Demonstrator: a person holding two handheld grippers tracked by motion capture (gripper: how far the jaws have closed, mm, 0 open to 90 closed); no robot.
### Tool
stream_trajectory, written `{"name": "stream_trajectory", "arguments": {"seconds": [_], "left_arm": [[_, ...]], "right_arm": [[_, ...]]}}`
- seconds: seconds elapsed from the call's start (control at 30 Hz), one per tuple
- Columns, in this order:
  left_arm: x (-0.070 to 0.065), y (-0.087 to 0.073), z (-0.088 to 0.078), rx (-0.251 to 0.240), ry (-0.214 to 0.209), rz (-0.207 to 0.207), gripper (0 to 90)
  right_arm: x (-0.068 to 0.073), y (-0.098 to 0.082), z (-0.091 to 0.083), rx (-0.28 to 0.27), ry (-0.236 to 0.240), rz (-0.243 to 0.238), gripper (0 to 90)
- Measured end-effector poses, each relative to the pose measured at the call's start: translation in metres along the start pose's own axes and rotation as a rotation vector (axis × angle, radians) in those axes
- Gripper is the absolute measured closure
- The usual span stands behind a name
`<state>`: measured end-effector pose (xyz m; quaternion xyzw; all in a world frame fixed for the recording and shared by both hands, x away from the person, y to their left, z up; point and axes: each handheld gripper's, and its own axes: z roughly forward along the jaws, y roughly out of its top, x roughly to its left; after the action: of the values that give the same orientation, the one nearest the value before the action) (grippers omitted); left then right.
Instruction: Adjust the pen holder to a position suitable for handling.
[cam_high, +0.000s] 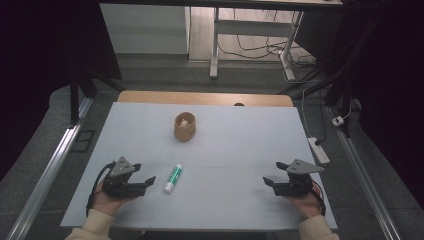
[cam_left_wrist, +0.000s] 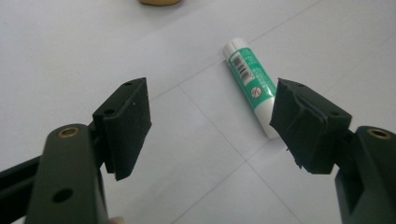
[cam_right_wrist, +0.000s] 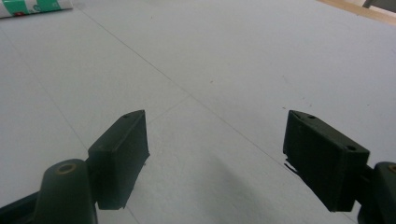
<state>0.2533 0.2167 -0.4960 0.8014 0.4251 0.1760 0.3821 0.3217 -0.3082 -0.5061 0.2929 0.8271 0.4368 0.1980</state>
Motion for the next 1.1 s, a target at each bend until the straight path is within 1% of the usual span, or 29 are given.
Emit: {"name": "stream_trajectory", "arguments": {"seconds": [0.03,0.07,0.1,0.13,0.17,0.2,0.23,0.27,0.33,0.47,0.57,0.63,0.7,0.87,0.93,0.97,1.0,1.03,1.1], "left_arm": [[0.000,0.006,0.001,0.005,0.003,0.013,28.3],[0.000,0.006,0.001,0.005,0.003,0.013,28.3],[0.001,0.009,0.001,0.007,0.005,0.020,28.3],[0.002,0.016,0.001,0.007,0.007,0.030,28.3],[0.004,0.020,0.001,0.007,0.006,0.032,28.3],[0.004,0.020,0.001,0.007,0.006,0.032,28.4],[0.007,0.025,0.002,0.005,0.000,0.027,28.4],[0.007,0.025,0.002,0.005,0.000,0.027,28.4],[0.011,0.032,0.003,0.000,0.000,0.021,28.5],[0.015,0.037,0.004,-0.001,0.000,0.016,28.6],[0.021,0.043,0.005,-0.003,-0.003,0.004,28.7],[0.022,0.044,0.006,-0.003,-0.001,0.001,28.8],[0.027,0.051,0.008,-0.001,0.007,-0.001,28.8],[0.031,0.058,0.009,-0.002,0.011,0.007,28.8],[0.034,0.061,0.012,-0.001,0.008,0.005,28.9],[0.037,0.063,0.016,0.003,0.007,-0.004,28.9],[0.037,0.063,0.016,0.003,0.007,-0.004,29.1],[0.042,0.067,0.020,0.011,0.008,-0.013,29.1],[0.044,0.068,0.021,0.014,0.012,-0.018,29.1]], "right_arm": [[0.000,0.000,0.000,-0.004,0.002,0.002,21.7],[-0.001,0.000,0.000,-0.003,0.001,0.004,21.7],[-0.001,0.000,0.000,0.001,0.000,0.002,21.7],[-0.001,0.000,0.000,-0.002,-0.001,0.004,21.7],[-0.001,0.000,0.000,-0.001,-0.001,0.004,21.7],[-0.001,0.000,0.000,-0.001,-0.001,0.005,21.8],[-0.001,0.000,0.000,-0.002,-0.003,0.006,22.0],[-0.001,0.000,0.000,0.000,-0.006,0.004,22.0],[-0.001,0.000,0.000,0.001,-0.007,0.004,22.1],[-0.002,0.000,0.000,0.002,-0.008,0.009,22.2],[-0.002,0.000,0.000,0.004,-0.014,0.012,22.5],[-0.002,0.000,0.000,0.001,-0.015,0.013,22.6],[-0.003,0.000,0.000,0.001,-0.018,0.014,22.7],[-0.003,0.000,0.001,0.002,-0.017,0.016,23.2],[-0.003,0.000,0.001,0.000,-0.022,0.012,23.8],[-0.003,0.000,0.001,0.000,-0.025,0.009,24.1],[-0.003,0.000,0.001,0.000,-0.025,0.009,24.1],[-0.004,0.001,0.001,-0.001,-0.028,0.004,24.1],[-0.004,0.001,0.001,-0.010,-0.029,0.009,24.2]]}}
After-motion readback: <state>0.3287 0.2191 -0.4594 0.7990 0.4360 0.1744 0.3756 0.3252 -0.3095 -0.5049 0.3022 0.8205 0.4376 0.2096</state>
